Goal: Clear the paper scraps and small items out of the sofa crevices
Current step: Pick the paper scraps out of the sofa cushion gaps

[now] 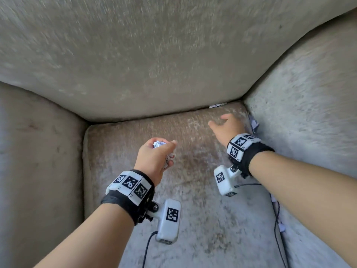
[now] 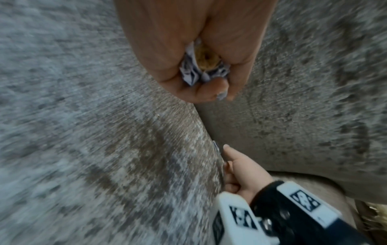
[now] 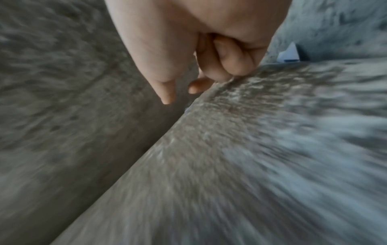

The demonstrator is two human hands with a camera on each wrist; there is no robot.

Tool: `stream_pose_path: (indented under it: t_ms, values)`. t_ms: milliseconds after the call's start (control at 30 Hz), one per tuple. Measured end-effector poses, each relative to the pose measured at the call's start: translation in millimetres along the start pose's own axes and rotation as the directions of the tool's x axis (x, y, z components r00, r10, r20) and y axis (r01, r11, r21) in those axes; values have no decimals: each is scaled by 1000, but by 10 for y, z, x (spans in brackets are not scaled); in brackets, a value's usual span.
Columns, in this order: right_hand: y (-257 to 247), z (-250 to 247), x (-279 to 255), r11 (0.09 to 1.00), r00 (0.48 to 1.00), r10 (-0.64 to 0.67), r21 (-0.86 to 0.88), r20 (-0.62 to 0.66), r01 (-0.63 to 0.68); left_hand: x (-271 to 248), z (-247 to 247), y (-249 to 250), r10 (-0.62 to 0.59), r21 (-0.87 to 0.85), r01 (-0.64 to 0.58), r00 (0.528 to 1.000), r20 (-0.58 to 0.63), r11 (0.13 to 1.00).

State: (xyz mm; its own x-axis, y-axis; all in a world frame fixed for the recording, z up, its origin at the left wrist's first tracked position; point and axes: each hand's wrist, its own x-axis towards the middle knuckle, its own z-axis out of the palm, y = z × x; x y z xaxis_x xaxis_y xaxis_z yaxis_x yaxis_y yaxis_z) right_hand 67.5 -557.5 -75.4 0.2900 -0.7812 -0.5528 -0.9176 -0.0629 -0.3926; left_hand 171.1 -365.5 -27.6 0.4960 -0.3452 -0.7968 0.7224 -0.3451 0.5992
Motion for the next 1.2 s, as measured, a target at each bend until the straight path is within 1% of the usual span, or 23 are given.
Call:
stream_pose_path:
  t_ms: [67, 100, 167, 200, 233, 333, 400, 467, 567, 633, 733, 767, 833, 900, 967, 1033, 1133, 1200]
  values:
    - [-38, -26, 250, 998, 997, 59, -32, -55, -61, 54, 27, -33, -20, 14, 20, 1000, -9, 1000]
    - [-68, -30, 343, 996, 992, 70, -42, -106, -75, 82, 43, -37, -30, 22, 30, 999, -10, 999]
    - [-80, -1, 545, 997, 976, 75, 29, -203, -71, 133, 82, -39, -46, 38, 46, 999, -2, 998]
    - [-104, -2, 620, 995, 975, 85, 62, -204, -74, 158, 103, -40, -53, 43, 53, 999, 4, 998]
    - [-130, -4, 707, 994, 982, 99, 62, -163, -90, 182, 124, -39, -60, 43, 59, 998, 10, 997]
    - [-229, 23, 970, 991, 991, 130, 29, 35, -131, 283, 195, -32, -68, 41, 67, 998, 9, 997]
    - [-232, 93, 1157, 989, 986, 147, -21, 85, -145, 353, 254, -21, -71, 48, 71, 997, 13, 996]
    - [-216, 145, 1217, 989, 985, 151, -7, 87, -151, 415, 316, 0, -72, 50, 71, 997, 18, 996]
    - [-132, 181, 1218, 995, 995, 99, 17, 11, -99, 457, 388, 35, -71, 69, 69, 997, 23, 995]
    - [-104, 179, 1207, 996, 997, 80, 42, -9, -80, 472, 442, 48, -78, 76, 75, 996, 43, 994]
    - [-100, 177, 1188, 987, 991, 136, 92, -6, -135, 492, 513, 15, -86, 66, 82, 995, 58, 994]
    - [-101, 160, 1164, 987, 991, 135, 94, -7, -134, 500, 533, -3, -83, 69, 80, 995, 52, 994]
    - [-96, 123, 1101, 994, 996, 86, 69, -8, -85, 504, 567, -37, -79, 65, 76, 996, 46, 995]
    - [-84, 72, 991, 998, 1000, 8, 65, 22, -10, 498, 598, -64, -70, 53, 68, 997, 40, 996]
    - [-40, 37, 793, 986, 990, -123, 121, 73, 114, 479, 632, -77, -59, 43, 57, 998, 37, 997]
    - [13, -9, 494, 954, 969, -228, 222, 92, 204, 440, 667, -79, -48, 35, 47, 998, 42, 998]
    - [73, -80, 34, 913, 954, -292, 317, 71, 256, 371, 708, -99, -28, 47, 26, 999, 42, 999]
    - [112, -93, -212, 893, 941, -328, 353, 87, 279, 310, 738, -106, -5, 50, 3, 999, 31, 999]
